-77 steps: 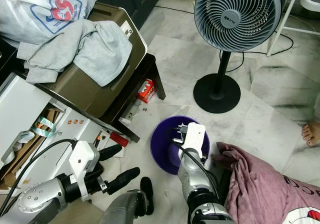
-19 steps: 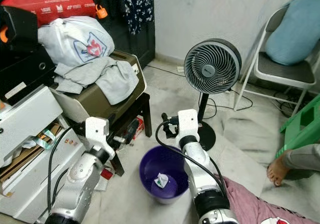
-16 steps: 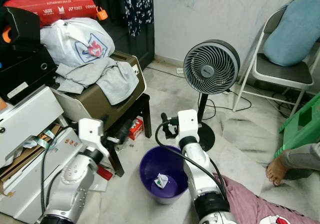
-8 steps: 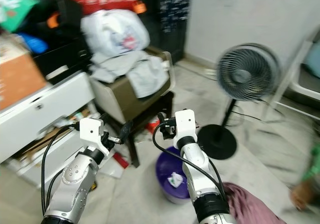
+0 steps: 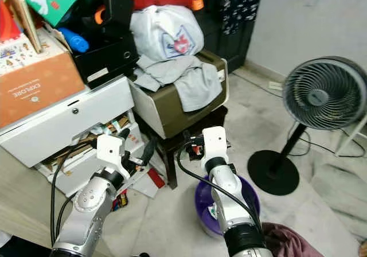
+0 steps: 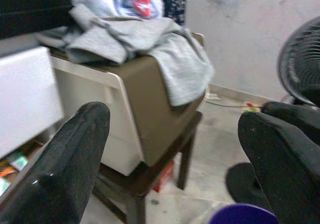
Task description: Clean up the room
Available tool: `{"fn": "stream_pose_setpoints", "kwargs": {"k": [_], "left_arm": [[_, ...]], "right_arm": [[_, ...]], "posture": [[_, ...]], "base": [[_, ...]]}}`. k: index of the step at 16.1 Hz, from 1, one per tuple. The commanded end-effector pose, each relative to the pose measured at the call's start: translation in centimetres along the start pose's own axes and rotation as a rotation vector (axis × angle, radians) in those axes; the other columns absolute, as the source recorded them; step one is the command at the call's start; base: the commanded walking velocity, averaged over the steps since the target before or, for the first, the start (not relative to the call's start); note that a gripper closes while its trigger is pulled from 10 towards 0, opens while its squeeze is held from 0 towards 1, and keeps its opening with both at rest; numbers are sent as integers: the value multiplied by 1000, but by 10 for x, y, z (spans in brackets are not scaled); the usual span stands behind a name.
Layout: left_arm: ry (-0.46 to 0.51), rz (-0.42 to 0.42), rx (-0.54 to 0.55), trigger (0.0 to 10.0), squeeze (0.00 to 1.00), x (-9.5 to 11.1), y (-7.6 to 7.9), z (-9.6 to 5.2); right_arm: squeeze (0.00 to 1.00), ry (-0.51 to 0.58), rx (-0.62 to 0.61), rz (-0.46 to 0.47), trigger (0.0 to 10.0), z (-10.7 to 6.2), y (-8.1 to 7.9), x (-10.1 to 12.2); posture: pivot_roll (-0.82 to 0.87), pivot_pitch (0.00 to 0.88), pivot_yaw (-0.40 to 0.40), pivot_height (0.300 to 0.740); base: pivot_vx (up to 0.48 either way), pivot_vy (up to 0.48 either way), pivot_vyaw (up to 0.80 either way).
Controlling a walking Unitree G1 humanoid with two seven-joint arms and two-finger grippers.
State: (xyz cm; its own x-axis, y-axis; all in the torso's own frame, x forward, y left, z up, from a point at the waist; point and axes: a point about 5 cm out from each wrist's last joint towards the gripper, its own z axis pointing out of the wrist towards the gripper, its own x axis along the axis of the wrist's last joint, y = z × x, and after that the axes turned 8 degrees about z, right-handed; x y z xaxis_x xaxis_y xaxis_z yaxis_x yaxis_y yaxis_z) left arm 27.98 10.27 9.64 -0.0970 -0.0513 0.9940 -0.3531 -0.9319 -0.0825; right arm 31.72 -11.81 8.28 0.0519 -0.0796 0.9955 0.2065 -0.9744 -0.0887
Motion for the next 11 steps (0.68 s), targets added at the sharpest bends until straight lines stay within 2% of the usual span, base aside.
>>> {"fn": "stream_pose_setpoints", "kwargs": {"k": [1,11], "left_arm": [[0,9,18,10000,0,1,-3,-1],[-23,24,51,10000,0,-2,-4,-2]], "right_arm": [[0,14,-4,-1,10000,0,1,5],[0,5,3,-2,10000,-1,-1,5]], "posture": [[12,84,11,740],[13,87,10,740]], "base": [[0,0,719],[0,0,648]]}}
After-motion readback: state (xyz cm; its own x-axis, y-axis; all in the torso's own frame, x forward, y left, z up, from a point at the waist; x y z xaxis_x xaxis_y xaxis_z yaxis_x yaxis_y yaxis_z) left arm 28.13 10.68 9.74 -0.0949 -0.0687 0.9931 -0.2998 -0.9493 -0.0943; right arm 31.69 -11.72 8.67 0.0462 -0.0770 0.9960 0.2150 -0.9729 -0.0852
